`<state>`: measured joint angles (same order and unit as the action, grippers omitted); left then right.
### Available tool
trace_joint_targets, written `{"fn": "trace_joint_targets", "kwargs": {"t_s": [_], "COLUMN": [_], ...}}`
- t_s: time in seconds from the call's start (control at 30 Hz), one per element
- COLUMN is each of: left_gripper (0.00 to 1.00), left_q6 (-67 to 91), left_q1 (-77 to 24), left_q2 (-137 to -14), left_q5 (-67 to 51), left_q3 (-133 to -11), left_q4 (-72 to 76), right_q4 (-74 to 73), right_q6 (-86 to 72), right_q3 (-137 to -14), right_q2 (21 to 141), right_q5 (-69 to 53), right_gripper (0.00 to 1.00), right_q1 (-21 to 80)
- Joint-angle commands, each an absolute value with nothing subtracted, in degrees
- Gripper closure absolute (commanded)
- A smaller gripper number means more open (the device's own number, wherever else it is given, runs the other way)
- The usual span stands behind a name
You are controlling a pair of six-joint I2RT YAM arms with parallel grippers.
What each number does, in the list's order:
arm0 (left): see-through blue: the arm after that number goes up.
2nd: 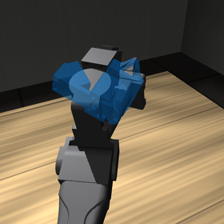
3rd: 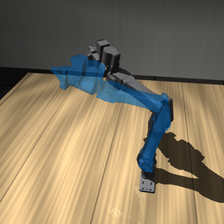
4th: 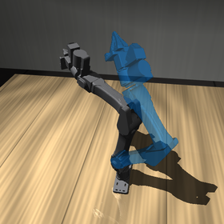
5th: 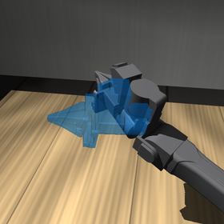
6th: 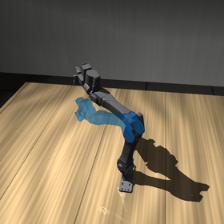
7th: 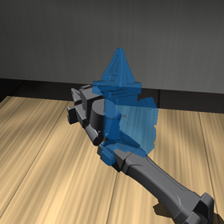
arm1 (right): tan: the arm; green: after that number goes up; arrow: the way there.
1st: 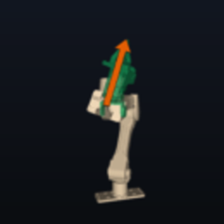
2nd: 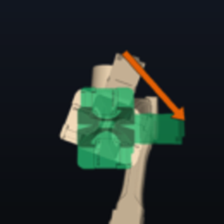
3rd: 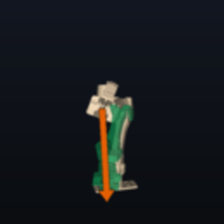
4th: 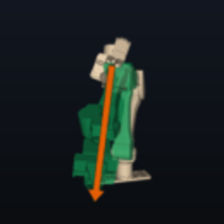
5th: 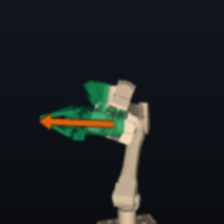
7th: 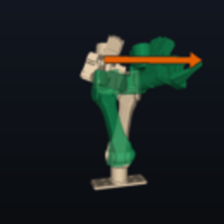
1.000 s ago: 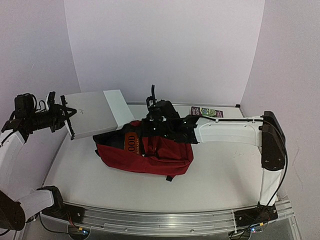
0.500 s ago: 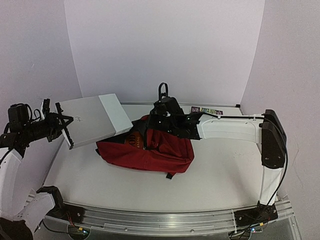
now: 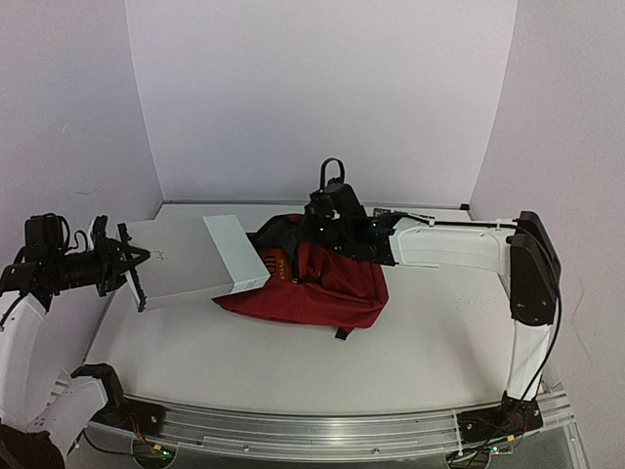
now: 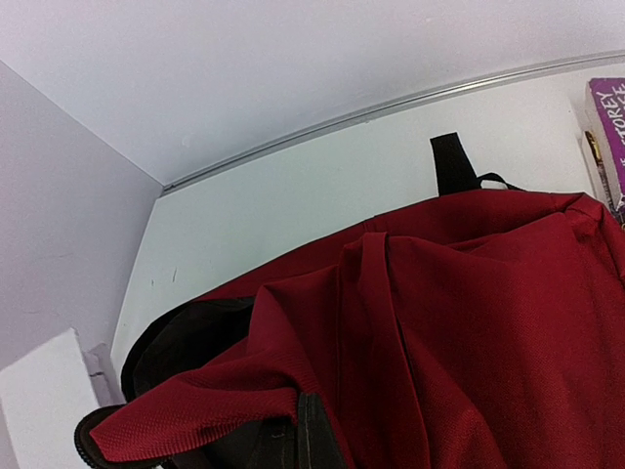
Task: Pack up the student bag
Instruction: Place the book in the student bag.
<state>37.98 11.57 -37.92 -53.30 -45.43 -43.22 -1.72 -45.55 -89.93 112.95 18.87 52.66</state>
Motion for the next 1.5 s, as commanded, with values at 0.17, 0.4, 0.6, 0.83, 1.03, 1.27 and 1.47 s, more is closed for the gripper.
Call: {"fn": "trace_joint_targets", "kwargs": {"t_s": [0.17, 0.4, 0.6, 0.83, 1.03, 1.27, 1.47], "left_gripper": [0.84, 0.84, 0.83, 0.82, 0.82, 0.83, 0.83], "left_q6": [45.61, 45.69, 44.43, 50.48, 50.56, 56.50, 54.41], "left_q1": [11.54, 11.55, 11.55, 11.54, 11.57, 11.57, 11.51], "left_q2": [-46.52, -53.10, -53.09, -49.36, -44.74, -43.88, -48.34], "left_q5": [-58.92, -61.92, -58.40, -58.91, -56.70, -59.90, -62.57], "left_q3": [-39.36, -37.91, -36.89, -31.28, -30.73, -26.98, -28.95], "left_q4": [-28.65, -26.63, -31.48, -27.38, -32.35, -23.44, -20.72], "right_q4": [3.76, 5.26, 5.12, 4.67, 3.81, 3.75, 4.05], "right_q6": [-43.87, -40.81, -41.26, -42.99, -43.22, -42.38, -36.85], "right_q3": [-89.75, -88.65, -88.34, -88.36, -87.84, -88.16, -90.29], "right_q2": [110.79, 108.96, 108.17, 108.19, 107.76, 107.92, 108.70], "right_q5": [13.32, 12.22, 15.46, 17.35, 19.39, 17.44, 6.96], "right_gripper": [1.00, 1.00, 1.00, 1.00, 1.00, 1.00, 1.00], "right_q1": [52.36, 53.32, 53.52, 53.49, 53.53, 53.52, 54.18]}}
